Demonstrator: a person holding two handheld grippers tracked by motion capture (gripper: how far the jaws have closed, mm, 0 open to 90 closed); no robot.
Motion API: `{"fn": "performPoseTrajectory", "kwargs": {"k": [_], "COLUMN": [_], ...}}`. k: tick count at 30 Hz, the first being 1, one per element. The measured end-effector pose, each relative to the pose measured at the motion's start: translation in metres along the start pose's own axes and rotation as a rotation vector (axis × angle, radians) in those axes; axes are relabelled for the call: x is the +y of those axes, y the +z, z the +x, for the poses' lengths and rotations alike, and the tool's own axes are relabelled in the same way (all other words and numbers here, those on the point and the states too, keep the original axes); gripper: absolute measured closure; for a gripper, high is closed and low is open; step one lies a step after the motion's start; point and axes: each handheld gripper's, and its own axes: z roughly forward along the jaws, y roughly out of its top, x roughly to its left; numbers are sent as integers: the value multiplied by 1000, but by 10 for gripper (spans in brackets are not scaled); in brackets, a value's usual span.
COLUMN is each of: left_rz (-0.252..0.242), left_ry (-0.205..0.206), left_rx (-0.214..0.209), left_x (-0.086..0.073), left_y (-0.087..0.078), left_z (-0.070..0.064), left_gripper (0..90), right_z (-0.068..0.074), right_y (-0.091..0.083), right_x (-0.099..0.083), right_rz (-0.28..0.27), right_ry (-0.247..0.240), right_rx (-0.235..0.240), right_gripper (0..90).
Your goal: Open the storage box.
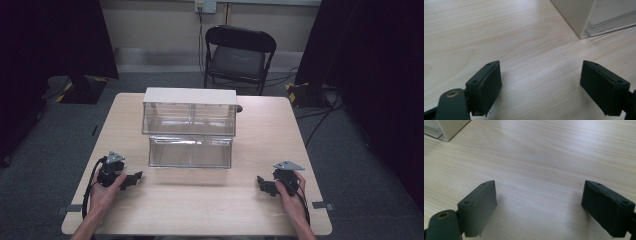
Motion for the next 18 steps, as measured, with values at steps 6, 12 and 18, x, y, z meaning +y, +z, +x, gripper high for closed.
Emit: {"fn": "performPoseTrajectory", "kwargs": {"k": [6, 12, 18], "left_rz": [-44, -63, -89], "left_ry": [-10, 47, 63], "left_rx": [-54, -97, -113], "left_x": [3, 6, 10], "left_y": [-7, -10, -11], "left_z": [-5, -20, -32], "left_gripper": [169, 177, 191], "right_z": [0, 0, 0], "right_y": [0, 0, 0], "right_x": [0, 0, 0], "right_rz": [0, 0, 0], "right_ry": [0, 0, 0], "right_rx": [0, 0, 0], "right_gripper": [120, 120, 120]}}
